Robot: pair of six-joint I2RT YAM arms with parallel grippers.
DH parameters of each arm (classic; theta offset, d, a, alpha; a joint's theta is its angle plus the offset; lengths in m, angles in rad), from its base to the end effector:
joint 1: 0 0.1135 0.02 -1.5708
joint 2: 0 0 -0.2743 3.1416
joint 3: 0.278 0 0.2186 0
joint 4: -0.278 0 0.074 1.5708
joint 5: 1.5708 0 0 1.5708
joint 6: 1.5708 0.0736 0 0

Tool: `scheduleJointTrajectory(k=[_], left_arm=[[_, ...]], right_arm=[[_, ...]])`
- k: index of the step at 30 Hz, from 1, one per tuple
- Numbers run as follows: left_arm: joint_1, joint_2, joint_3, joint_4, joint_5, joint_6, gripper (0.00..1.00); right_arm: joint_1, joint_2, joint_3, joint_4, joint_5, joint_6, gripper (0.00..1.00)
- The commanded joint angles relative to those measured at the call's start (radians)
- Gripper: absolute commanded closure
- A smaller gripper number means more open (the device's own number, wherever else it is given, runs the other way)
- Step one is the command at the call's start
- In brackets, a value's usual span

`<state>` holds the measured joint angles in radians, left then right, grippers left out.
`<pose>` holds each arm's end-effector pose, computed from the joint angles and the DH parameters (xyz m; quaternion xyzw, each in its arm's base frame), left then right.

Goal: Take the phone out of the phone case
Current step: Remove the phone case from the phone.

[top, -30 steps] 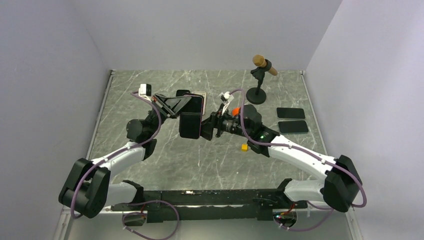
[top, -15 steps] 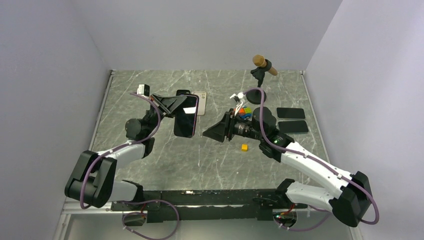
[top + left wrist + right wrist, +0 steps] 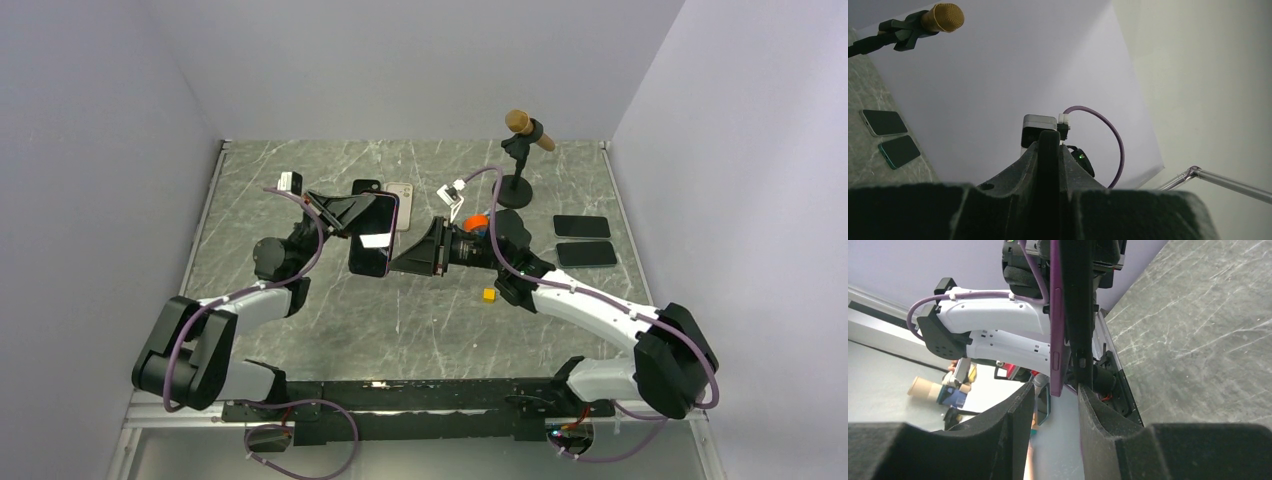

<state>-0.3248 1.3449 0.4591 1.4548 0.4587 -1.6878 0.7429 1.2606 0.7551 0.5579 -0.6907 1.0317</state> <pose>0.2322 -0.1126 0.3314 -0.1397 0.4888 -0.7801 0.3647 0.1744 0.2238 0.3323 -0.1498 0.6763 0.6764 0.2504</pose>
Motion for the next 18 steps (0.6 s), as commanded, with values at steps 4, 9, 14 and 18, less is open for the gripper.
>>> scheduleJointTrajectory(k=[4,9,14,18], left_arm=[[-0.008,-0.069,0.009,0.098,0.019,0.048,1.0],[-0.024,-0.125,0.017,-0.036,0.041,0.146,1.0],[-0.035,-0.22,0.016,-0.213,0.036,0.274,1.0],[-0.038,-0.276,0.025,-0.316,0.033,0.344,1.0]], right_arm=[[0.004,0.045,0.035,0.118,-0.019,0.031,0.61],[0.018,0.055,0.058,0.118,-0.013,0.023,0.63],[0.033,0.008,0.073,0.025,0.034,-0.042,0.62],[0.048,-0.012,0.072,0.004,0.05,-0.056,0.59]])
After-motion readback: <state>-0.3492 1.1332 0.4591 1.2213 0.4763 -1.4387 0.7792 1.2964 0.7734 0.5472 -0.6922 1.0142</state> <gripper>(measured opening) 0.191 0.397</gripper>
